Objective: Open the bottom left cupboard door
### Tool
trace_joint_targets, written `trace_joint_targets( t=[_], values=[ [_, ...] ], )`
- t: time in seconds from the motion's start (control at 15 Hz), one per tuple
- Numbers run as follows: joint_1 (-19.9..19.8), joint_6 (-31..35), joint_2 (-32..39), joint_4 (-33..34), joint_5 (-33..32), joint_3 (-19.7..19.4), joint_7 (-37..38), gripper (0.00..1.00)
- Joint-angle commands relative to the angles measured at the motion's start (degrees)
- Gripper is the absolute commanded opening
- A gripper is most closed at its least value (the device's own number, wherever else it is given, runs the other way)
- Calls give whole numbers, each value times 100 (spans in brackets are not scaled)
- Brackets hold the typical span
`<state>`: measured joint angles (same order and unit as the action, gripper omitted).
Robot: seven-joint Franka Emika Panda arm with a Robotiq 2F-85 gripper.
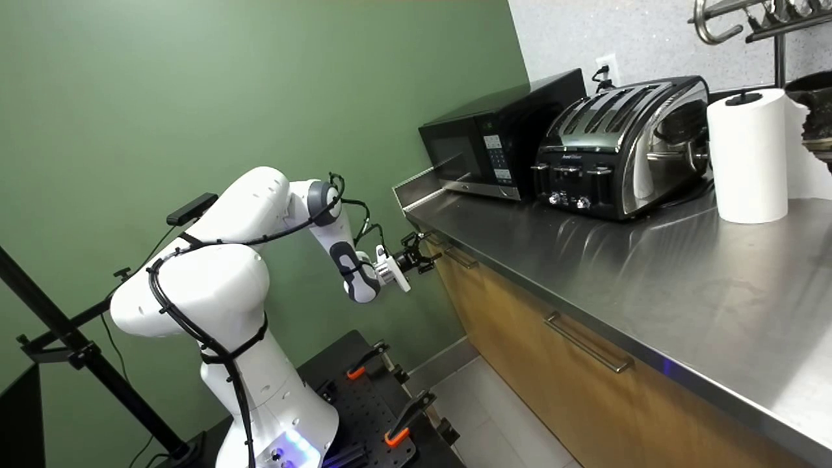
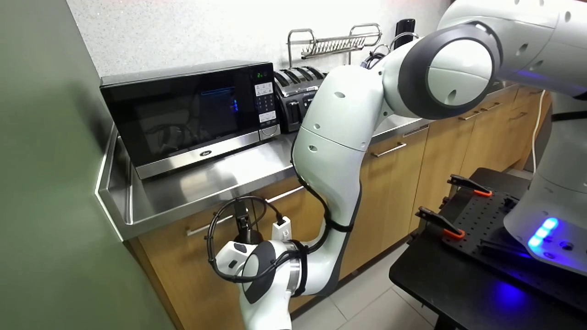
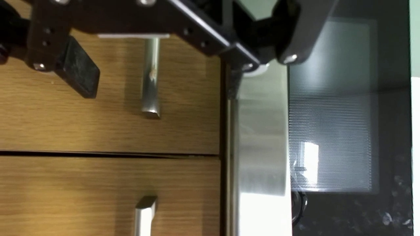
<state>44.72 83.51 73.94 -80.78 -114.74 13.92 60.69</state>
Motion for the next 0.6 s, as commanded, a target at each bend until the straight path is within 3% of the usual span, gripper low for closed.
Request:
trace_joint_targets(
  t=[0.0, 0.53],
  values=[
    [-5, 194, 129, 291, -81, -22, -218, 66],
    [-16, 477, 149, 386, -41, 40, -226, 3]
  ],
)
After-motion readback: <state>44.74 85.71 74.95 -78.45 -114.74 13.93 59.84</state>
